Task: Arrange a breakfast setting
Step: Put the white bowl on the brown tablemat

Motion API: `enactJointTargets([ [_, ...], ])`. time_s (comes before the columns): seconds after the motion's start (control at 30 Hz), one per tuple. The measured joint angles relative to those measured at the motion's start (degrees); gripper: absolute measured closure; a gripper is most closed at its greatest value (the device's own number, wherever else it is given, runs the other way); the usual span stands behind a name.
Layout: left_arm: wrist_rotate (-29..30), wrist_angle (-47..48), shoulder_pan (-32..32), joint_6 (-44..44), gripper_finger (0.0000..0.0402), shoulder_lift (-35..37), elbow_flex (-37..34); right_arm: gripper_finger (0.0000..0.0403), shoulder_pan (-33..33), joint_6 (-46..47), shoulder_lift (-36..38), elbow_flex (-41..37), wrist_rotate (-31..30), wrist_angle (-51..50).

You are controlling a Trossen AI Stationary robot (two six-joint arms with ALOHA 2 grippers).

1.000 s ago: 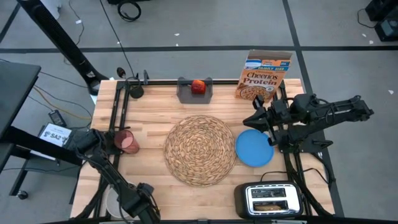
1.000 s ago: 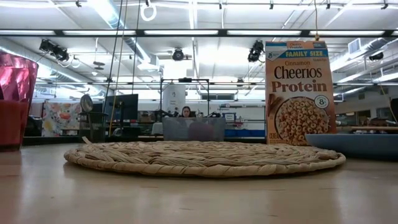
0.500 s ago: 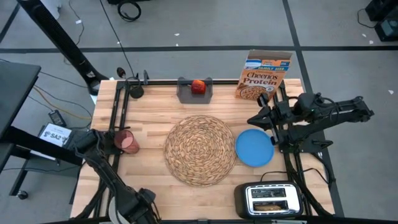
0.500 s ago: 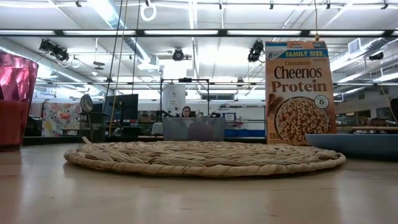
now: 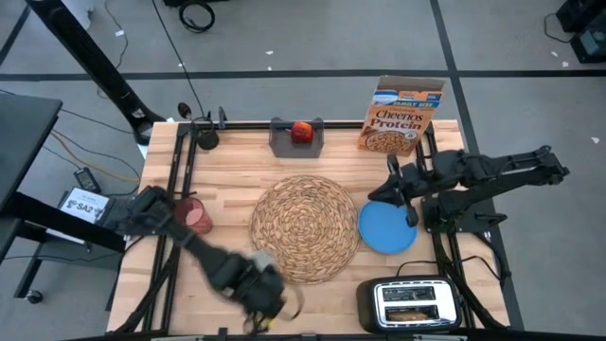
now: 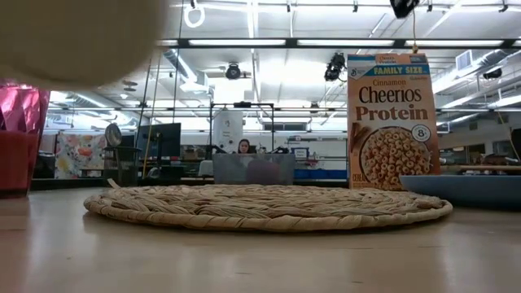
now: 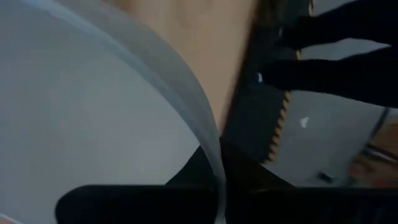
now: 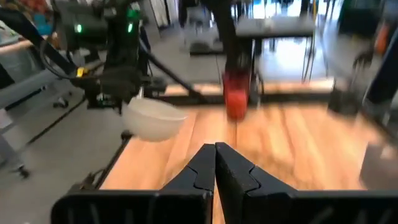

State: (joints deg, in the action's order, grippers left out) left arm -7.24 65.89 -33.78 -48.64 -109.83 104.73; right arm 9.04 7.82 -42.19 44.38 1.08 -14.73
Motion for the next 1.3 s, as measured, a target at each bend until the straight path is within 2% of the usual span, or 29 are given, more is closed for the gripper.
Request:
enactJointTargets([
  [0.07, 1.1, 0.1, 4.0, 8.1, 0.0396, 0.0, 0.0, 0.0385, 0.0, 3.6, -0.8, 1.7, -0.8, -6.0],
  [0.23, 4.9, -0.4, 13.0, 30.8, 0.0396, 0.0, -0.1, 0.0385, 0.0, 10.5, -3.9, 8.8, -7.3, -24.7],
  [0.4, 8.6, -2.1, 20.8, 52.4, 0.0396, -2.9, -0.2, 0.0385, 0.0, 16.0, -6.8, 14.8, -12.7, -41.2],
  [0.6, 12.7, -5.7, 24.9, 70.2, 0.0396, -8.8, -0.1, 0.0385, 0.0, 27.0, -8.5, 16.2, -13.4, -51.5],
  [0.7, 13.8, -5.4, 25.2, 74.4, 0.0396, -11.5, -0.2, 0.0385, 0.0, 31.4, -9.5, 16.2, -13.1, -53.2],
  [0.87, 19.2, -6.0, 25.3, 77.6, 0.0392, -14.5, -0.2, 0.0390, 0.3, 32.0, -11.7, 16.2, -13.4, -53.1],
  [1.13, 18.7, -2.0, 25.1, 77.3, 0.0389, -14.4, -0.2, 0.0389, 0.4, 32.6, -14.1, 16.2, -13.8, -53.0],
  [1.3, 16.6, -4.1, 25.2, 76.0, 0.0384, -14.4, -0.2, 0.0389, 0.4, 32.6, -16.8, 16.2, -13.3, -53.0],
])
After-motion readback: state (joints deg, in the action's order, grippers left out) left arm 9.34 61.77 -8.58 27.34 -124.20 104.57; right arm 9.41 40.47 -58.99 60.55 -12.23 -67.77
